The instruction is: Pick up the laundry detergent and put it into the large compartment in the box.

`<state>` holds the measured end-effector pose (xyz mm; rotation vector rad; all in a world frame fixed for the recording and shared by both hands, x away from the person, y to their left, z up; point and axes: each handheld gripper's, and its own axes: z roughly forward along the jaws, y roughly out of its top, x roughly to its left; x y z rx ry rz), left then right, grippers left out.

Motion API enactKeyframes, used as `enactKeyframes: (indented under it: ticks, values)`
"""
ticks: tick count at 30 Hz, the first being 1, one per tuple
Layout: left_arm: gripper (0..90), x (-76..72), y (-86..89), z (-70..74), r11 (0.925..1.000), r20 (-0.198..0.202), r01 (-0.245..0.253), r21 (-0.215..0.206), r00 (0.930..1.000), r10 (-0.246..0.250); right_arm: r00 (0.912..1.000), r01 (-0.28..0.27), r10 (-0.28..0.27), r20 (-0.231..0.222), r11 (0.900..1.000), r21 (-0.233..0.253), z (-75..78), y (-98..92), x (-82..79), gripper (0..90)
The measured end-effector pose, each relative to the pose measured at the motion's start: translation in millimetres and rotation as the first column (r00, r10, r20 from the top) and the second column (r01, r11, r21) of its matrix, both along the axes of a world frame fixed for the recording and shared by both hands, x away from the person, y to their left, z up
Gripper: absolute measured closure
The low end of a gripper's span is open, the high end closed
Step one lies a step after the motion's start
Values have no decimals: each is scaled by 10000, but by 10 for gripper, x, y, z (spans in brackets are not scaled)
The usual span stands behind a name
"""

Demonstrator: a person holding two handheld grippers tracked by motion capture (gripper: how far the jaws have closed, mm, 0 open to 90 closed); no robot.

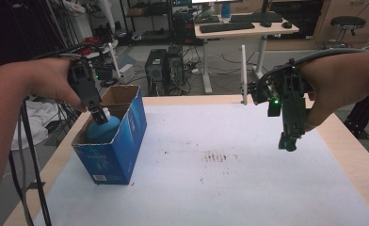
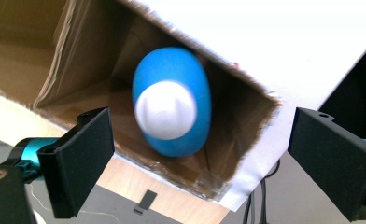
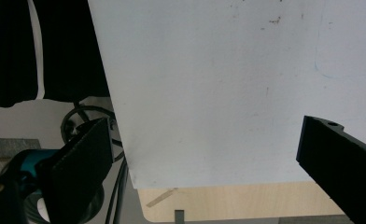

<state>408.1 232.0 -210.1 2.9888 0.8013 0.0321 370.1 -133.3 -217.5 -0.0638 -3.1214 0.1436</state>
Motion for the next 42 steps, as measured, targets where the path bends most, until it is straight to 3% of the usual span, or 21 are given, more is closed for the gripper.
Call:
enactKeyframes:
  ticks: [6, 8, 13, 14, 16, 18, 19, 21, 22, 28, 32, 33, 36, 39, 42]
  values:
    - [31, -65, -217, 93, 9982, 113, 591, 45, 9982, -591, 10000, -57, 57, 1, 10000, 32, -8, 13, 5, 30]
    - [16, -72, -292, 112, 9966, -75, 806, -164, 9967, -807, 10000, -86, 86, -3, 9999, 61, -11, 19, 7, 30]
    - [16, -108, -481, 106, 9882, -210, 1505, -286, 9883, -1511, 9997, -230, 230, 18, 9996, 157, -16, 32, 11, 30]
    - [16, -117, -583, 74, 9814, -311, 1906, -220, 9811, -1912, 9999, -129, 129, -12, 9998, 127, -14, 34, 10, 30]
    - [16, -126, -680, 37, 9746, -361, 2234, -147, 9740, -2238, 9998, -175, 176, -12, 9998, 132, -22, 38, 27, 30]
    - [16, -129, -722, 20, 9716, -394, 2362, -117, 9708, -2365, 9998, -180, 180, 11, 9998, 128, -28, 42, 36, 30]
    - [16, -132, -794, -15, 9635, -406, 2675, -56, 9627, -2675, 9999, -129, 129, -18, 9999, 113, -34, 47, 38, 30]
    - [16, -132, -794, -15, 9635, -406, 2675, -56, 9627, -2675, 9999, -147, 147, -26, 9999, 88, -41, 60, 49, 30]
    - [16, -133, -884, -60, 9498, -286, 3129, 21, 9494, -3127, 9999, -160, 161, -43, 9998, 116, -47, 73, 61, 30]
    - [16, -126, -976, -154, 9329, -381, 3597, 165, 9326, -3589, 10000, -19, 19, -78, 10000, 55, -37, 98, 84, 30]
    - [16, -106, -1003, -175, 9281, -474, 3723, 95, 9272, -3715, 10000, -53, 54, -81, 10000, 74, -25, 108, 109, 30]
    - [16, -80, -1020, -181, 9237, -498, 3831, 8, 9226, -3826, 10000, 34, -34, -93, 10000, 57, -19, 107, 108, 30]
    - [16, -61, -1046, -197, 9182, -352, 3959, -114, 9176, -3960, 10000, 24, -24, 5, 9999, 126, 8, 96, 122, 30]
    - [16, -57, -1094, -242, 9121, -398, 4100, -3, 9114, -4097, 9999, 95, -96, 111, 9999, 54, 31, 82, 130, 30]
    - [16, -60, -1114, -257, 9116, -441, 4111, -3, 9107, -4107, 9999, 75, -76, 142, 10000, 58, 65, 75, 131, 30]
